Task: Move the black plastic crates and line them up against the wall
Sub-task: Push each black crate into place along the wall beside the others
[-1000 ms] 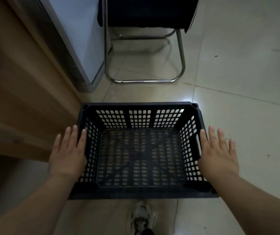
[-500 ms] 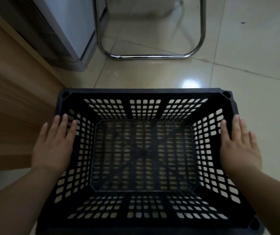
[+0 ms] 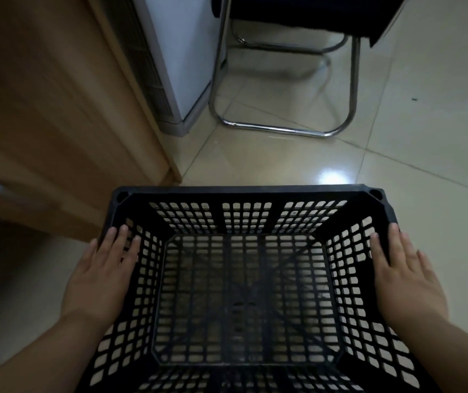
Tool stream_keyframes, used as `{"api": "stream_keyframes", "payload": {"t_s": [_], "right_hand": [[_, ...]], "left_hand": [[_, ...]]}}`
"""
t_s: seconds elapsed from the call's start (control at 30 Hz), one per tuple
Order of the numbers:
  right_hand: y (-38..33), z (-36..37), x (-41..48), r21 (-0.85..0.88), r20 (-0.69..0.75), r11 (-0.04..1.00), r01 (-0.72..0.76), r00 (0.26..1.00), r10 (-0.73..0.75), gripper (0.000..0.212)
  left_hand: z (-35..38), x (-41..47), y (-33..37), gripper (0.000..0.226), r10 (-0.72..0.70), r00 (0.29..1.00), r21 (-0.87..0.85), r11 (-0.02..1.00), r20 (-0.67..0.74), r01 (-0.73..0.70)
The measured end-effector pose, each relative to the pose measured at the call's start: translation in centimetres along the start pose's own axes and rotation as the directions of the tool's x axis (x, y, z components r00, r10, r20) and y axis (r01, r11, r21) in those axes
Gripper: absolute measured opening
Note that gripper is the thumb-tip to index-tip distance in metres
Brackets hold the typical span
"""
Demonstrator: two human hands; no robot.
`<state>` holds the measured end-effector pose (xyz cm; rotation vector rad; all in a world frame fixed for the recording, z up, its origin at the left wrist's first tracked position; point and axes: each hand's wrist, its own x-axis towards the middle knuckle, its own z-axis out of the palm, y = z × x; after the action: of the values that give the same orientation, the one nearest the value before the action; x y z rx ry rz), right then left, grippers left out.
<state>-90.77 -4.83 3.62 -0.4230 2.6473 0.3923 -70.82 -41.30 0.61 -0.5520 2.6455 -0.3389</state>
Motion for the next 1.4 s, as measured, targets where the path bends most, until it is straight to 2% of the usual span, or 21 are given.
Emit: {"api": "stream_keyframes", "payload": {"t_s": [0.13, 0.23, 0.3, 0.37, 0.43, 0.47, 0.53, 0.7, 0.77, 0.87, 0.93, 0.97, 1.0, 1.07, 1.1, 1.17, 1.23, 1.3, 1.33, 1.37, 1.4], "right_hand": [[0.0, -2.5, -5.4, -0.013, -0.045, 0.995, 0.100, 0.994, -0.101, 0.070], [-0.4, -3.6, -9.4, -0.002, -0.130, 0.982, 0.188, 0.974, -0.187, 0.074], [-1.0, -3.5, -12.0, 0.001, -0.244, 0.967, 0.255, 0.938, -0.247, 0.079], [-1.9, -3.3, -14.4, -0.028, -0.340, 0.951, 0.308, 0.892, -0.299, 0.086], [-2.9, -3.2, -17.0, -0.020, -0.416, 0.903, 0.429, 0.818, -0.398, 0.093], [-3.4, -3.1, -18.3, -0.036, -0.417, 0.874, 0.484, 0.788, -0.453, 0.096], [-4.9, -2.6, -21.0, -0.085, -0.416, 0.819, 0.568, 0.727, -0.547, 0.100], [-10.7, -0.9, -30.8, -0.142, -0.354, 0.703, 0.696, 0.628, -0.693, 0.104], [-13.6, 0.3, -35.5, -0.197, -0.357, 0.638, 0.744, 0.552, -0.754, 0.100], [-18.2, 3.0, -42.8, -0.274, -0.455, 0.574, 0.772, 0.422, -0.784, 0.086], [-21.6, 4.5, -48.9, -0.290, -0.300, 0.514, 0.807, 0.433, -0.850, 0.098], [-23.7, 4.8, -52.1, -0.335, -0.293, 0.490, 0.805, 0.405, -0.866, 0.099], [-25.5, 5.5, -55.0, -0.327, -0.331, 0.446, 0.833, 0.341, -0.880, 0.092], [-28.6, 7.4, -60.3, -0.323, -0.277, 0.401, 0.857, 0.319, -0.906, 0.087], [-30.2, 7.9, -62.9, -0.315, -0.194, 0.405, 0.858, 0.360, -0.913, 0.090], [-33.1, 9.2, -68.1, -0.349, -0.130, 0.346, 0.871, 0.321, -0.938, 0.092], [-36.1, 10.7, -71.7, -0.260, -0.200, 0.226, 0.939, 0.177, -0.964, 0.076], [-38.7, 11.5, -75.7, -0.250, -0.097, 0.210, 0.945, 0.191, -0.977, 0.069], [-39.9, 12.3, -76.9, -0.281, -0.137, 0.146, 0.948, 0.111, -0.984, 0.075], [-41.1, 12.6, -78.3, -0.283, -0.180, 0.050, 0.958, -0.002, -0.984, 0.082], [-42.5, 12.7, -79.8, -0.296, -0.155, 0.019, 0.955, -0.028, -0.988, 0.084]], "left_hand": [[-1.3, -8.8, -2.2, 0.072, -0.115, 0.993, -0.118, 0.987, -0.009, 0.113], [-1.9, -16.2, -4.0, 0.084, -0.126, 0.989, -0.105, 0.987, -0.072, 0.118], [-2.5, -21.0, -5.2, 0.086, -0.168, 0.982, -0.177, 0.973, -0.089, 0.151], [-2.0, -25.9, -6.4, 0.081, -0.223, 0.971, -0.158, 0.965, -0.085, 0.208], [-1.0, -31.3, -7.4, 0.078, -0.240, 0.970, -0.180, 0.956, -0.029, 0.231], [-0.6, -34.0, -7.8, 0.074, -0.285, 0.958, -0.162, 0.947, -0.016, 0.279], [1.4, -39.8, -9.0, 0.052, -0.315, 0.945, -0.157, 0.942, -0.094, 0.298], [6.0, -54.8, -10.8, 0.046, -0.461, 0.876, -0.284, 0.867, -0.141, 0.410], [8.3, -61.4, -11.6, 0.050, -0.494, 0.861, -0.268, 0.852, -0.121, 0.451], [12.9, -71.8, -13.5, 0.055, -0.578, 0.798, -0.249, 0.809, -0.169, 0.533], [15.9, -79.1, -14.6, 0.055, -0.618, 0.770, -0.234, 0.781, -0.155, 0.579], [17.2, -82.6, -15.0, 0.053, -0.644, 0.748, -0.229, 0.762, -0.161, 0.606], [18.3, -86.2, -15.3, 0.053, -0.673, 0.720, -0.221, 0.738, -0.172, 0.637], [19.8, -92.9, -15.8, 0.052, -0.723, 0.666, -0.183, 0.691, -0.183, 0.700], [20.4, -96.0, -16.1, 0.052, -0.747, 0.637, -0.165, 0.664, -0.191, 0.729], [21.6, -101.9, -16.6, 0.053, -0.788, 0.587, -0.143, 0.613, -0.188, 0.777], [22.8, -107.1, -17.4, 0.052, -0.804, 0.571, -0.126, 0.591, -0.167, 0.797], [24.5, -111.9, -18.8, 0.053, -0.831, 0.545, -0.105, 0.555, -0.112, 0.825], [25.3, -113.9, -19.5, 0.056, -0.845, 0.530, -0.103, 0.535, -0.078, 0.838], [26.1, -115.7, -20.2, 0.059, -0.856, 0.514, -0.107, 0.518, -0.062, 0.849], [26.7, -117.2, -20.9, 0.059, -0.862, 0.504, -0.104, 0.506, -0.046, 0.856]]}}
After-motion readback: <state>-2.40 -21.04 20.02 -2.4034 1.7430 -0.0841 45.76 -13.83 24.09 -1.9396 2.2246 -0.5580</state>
